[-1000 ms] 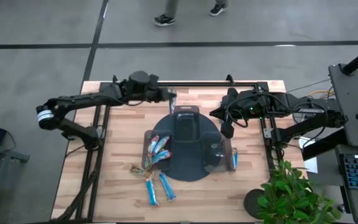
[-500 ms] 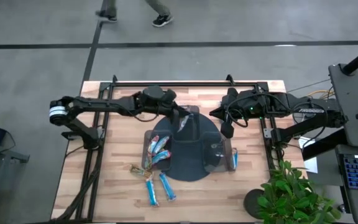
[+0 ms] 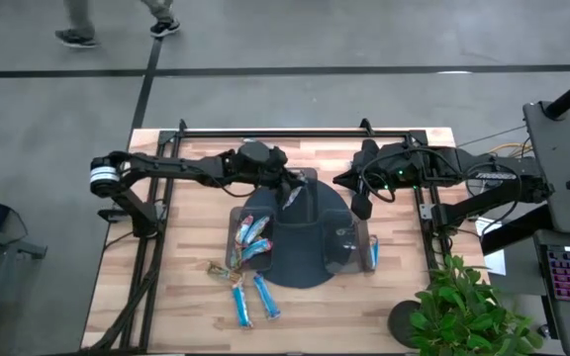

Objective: Pick and place Granola Bars by type
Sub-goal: Put the blue granola bar into the top black bin

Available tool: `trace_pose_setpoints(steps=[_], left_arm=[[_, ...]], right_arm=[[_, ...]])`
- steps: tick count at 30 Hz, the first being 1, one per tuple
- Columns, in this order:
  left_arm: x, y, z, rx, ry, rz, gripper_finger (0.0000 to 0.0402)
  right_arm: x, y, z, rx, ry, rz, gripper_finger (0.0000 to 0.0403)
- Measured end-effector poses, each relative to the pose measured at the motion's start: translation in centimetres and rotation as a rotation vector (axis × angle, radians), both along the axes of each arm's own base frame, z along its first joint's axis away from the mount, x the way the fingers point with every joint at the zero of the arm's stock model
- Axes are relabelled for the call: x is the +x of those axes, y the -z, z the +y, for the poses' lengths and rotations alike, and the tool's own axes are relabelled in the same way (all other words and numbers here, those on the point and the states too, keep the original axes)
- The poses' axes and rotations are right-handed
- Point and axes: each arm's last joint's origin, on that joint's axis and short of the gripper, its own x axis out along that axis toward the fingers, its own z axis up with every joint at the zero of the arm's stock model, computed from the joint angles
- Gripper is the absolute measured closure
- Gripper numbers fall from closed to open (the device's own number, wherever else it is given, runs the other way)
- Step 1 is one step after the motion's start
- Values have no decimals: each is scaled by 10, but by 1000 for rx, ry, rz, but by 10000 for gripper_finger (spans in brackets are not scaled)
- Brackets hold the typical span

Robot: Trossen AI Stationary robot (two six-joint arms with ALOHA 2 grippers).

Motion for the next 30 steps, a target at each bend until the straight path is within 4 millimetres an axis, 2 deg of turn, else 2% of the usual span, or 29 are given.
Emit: trace_pose_setpoints(steps=[5, 17, 20, 30], left_arm=[[0, 8, 0, -21, -2, 56, 337], [0, 9, 1, -68, -14, 58, 334], [-1, 9, 2, -71, -16, 58, 313], [-1, 6, 4, -44, -58, 120, 205]], right_arm=[[0, 0, 0, 0, 0, -1, 394], [0, 0, 0, 0, 0, -3, 394], [0, 0, 0, 0, 0, -3, 394], [0, 0, 0, 12, 8, -5, 394]])
